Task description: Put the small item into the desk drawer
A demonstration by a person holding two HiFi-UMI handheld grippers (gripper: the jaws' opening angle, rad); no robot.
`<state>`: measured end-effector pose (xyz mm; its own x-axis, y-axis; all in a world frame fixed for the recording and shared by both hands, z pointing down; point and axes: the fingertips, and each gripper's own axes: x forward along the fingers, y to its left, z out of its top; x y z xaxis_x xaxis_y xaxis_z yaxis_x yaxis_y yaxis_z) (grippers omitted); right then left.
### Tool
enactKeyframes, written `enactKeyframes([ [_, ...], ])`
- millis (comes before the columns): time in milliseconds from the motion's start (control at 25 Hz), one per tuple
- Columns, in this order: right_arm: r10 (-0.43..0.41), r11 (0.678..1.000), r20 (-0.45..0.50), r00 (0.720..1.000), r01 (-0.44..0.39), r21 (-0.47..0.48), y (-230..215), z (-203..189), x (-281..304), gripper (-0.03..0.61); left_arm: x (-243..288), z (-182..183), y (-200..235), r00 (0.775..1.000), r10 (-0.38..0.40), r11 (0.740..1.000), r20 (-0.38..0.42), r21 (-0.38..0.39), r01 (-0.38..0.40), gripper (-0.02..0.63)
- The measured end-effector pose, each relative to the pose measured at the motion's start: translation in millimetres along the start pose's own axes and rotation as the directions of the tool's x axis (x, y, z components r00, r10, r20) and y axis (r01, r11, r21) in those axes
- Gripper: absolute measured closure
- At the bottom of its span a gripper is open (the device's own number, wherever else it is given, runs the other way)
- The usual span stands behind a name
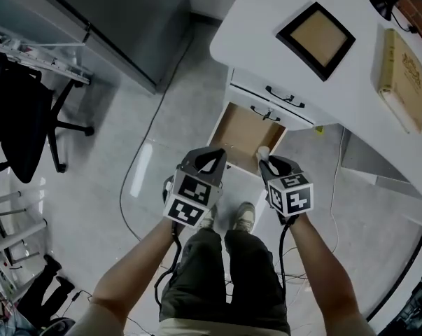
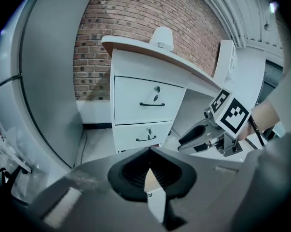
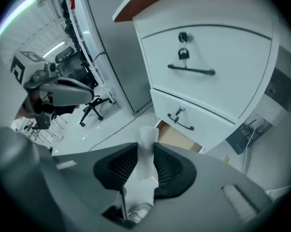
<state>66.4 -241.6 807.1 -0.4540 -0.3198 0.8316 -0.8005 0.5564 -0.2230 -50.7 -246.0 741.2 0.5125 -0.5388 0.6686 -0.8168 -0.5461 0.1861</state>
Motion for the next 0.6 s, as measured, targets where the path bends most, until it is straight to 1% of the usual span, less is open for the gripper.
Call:
enactKeyframes([
  [160,-0.003,1.0,-0.035,0.999,0.002,-0.026,-15.6,-34.4,44.5,0.471,37.1,-40.0,0.7,1.0,-0.009,1.0,-0.013,-0.014,0.008,0.611],
  [200,0.001,1.0,-0.038,0.999,-0.002,-0.017,-19.1,-42.6,55.4,0.471,46.6,-49.5,1.1,1.0,-0.008,1.0,-0.013,-0.007,0.008,0.611],
  [280,0.023,0.999,-0.037,0.999,-0.022,0.041,-25.7,-57.3,77.1,0.471,65.8,-68.4,5.2,1.0,0.0,1.0,-0.009,-0.009,-0.001,0.611],
  [360,0.032,0.995,-0.045,0.998,-0.027,0.096,-35.4,-71.1,100.7,0.471,85.4,-87.6,13.3,1.0,0.012,0.999,-0.013,-0.049,-0.012,0.611],
  [440,0.023,0.993,-0.07,0.997,-0.015,0.116,-45.2,-85.5,124.7,0.471,103.3,-106.1,20.5,1.0,0.018,0.997,-0.023,-0.078,-0.02,0.611],
  [600,0.013,0.992,-0.113,0.993,0.001,0.124,-60.7,-112.2,167.9,0.471,134.5,-138.2,26.3,0.999,0.004,0.996,-0.054,-0.094,-0.009,0.611],
])
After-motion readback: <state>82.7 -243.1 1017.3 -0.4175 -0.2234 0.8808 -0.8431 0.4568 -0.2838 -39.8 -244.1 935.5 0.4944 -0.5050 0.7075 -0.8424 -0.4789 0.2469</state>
